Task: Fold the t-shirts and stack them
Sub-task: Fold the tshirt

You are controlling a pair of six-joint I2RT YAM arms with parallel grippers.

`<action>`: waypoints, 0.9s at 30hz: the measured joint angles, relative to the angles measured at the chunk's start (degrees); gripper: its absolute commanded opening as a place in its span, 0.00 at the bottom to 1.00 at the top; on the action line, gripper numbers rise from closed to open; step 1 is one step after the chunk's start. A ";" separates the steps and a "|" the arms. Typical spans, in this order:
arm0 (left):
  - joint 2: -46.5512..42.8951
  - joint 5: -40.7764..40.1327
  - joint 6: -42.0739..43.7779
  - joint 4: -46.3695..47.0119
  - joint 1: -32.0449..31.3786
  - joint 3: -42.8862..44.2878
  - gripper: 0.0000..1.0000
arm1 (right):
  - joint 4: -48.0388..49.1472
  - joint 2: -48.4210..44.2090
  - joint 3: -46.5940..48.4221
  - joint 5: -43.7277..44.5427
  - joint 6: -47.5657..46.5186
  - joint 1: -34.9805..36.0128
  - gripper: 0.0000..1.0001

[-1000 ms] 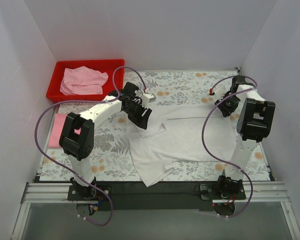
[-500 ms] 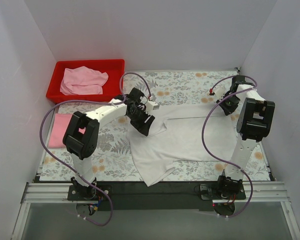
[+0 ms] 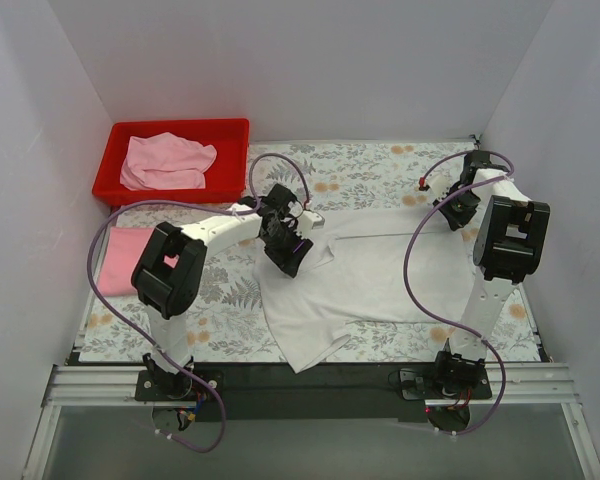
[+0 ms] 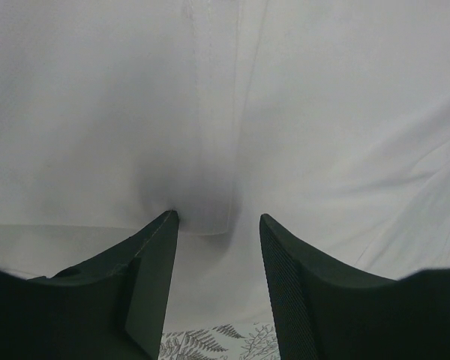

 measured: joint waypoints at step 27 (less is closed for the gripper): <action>-0.07 -4.96 0.66 2.95 -0.79 -1.81 0.04 | -0.02 0.00 0.15 0.50 -0.20 0.00 0.06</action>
